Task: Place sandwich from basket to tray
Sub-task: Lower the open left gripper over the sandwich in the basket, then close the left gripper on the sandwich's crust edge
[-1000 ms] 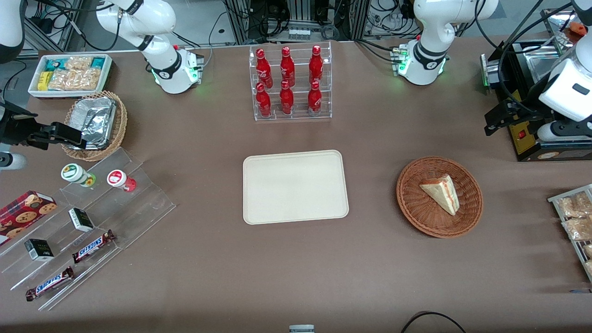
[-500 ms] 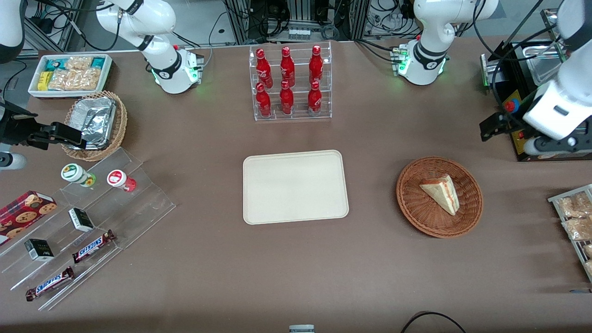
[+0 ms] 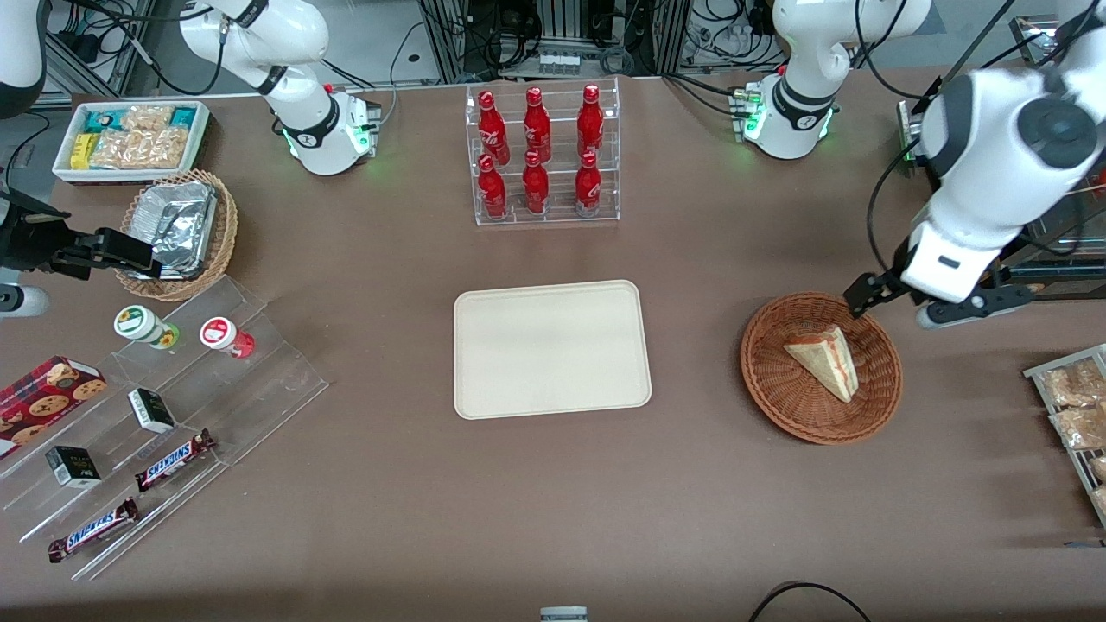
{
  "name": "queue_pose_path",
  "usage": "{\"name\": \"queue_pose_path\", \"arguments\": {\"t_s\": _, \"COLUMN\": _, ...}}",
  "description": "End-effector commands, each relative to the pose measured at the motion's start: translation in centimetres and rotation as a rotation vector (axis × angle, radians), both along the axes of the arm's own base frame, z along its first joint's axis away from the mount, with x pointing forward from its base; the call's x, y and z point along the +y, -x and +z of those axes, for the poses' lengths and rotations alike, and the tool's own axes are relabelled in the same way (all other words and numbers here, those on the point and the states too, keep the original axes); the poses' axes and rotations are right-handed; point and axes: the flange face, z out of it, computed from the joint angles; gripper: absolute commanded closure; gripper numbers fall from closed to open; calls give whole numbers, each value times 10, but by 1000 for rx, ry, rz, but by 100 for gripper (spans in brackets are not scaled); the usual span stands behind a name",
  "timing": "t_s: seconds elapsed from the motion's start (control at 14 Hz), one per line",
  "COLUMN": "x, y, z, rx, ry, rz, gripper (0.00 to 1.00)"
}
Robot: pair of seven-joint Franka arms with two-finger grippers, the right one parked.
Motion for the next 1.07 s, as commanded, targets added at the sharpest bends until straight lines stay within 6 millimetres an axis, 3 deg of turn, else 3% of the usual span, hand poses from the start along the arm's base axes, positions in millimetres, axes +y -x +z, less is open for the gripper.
{"name": "queue_pose_path", "arguments": {"t_s": 0.0, "x": -2, "y": 1, "z": -36, "rx": -37, "ry": 21, "rz": 165, "gripper": 0}}
{"name": "queue_pose_path", "arguments": {"t_s": 0.21, "x": -4, "y": -7, "z": -76, "rx": -13, "ry": 35, "rz": 266, "gripper": 0}}
{"name": "queue_pose_path", "arguments": {"t_s": 0.57, "x": -1, "y": -12, "z": -118, "rx": -7, "ry": 48, "rz": 298, "gripper": 0}}
{"name": "queue_pose_path", "arguments": {"t_s": 1.0, "x": 3, "y": -4, "z": -173, "rx": -2, "ry": 60, "rz": 321, "gripper": 0}}
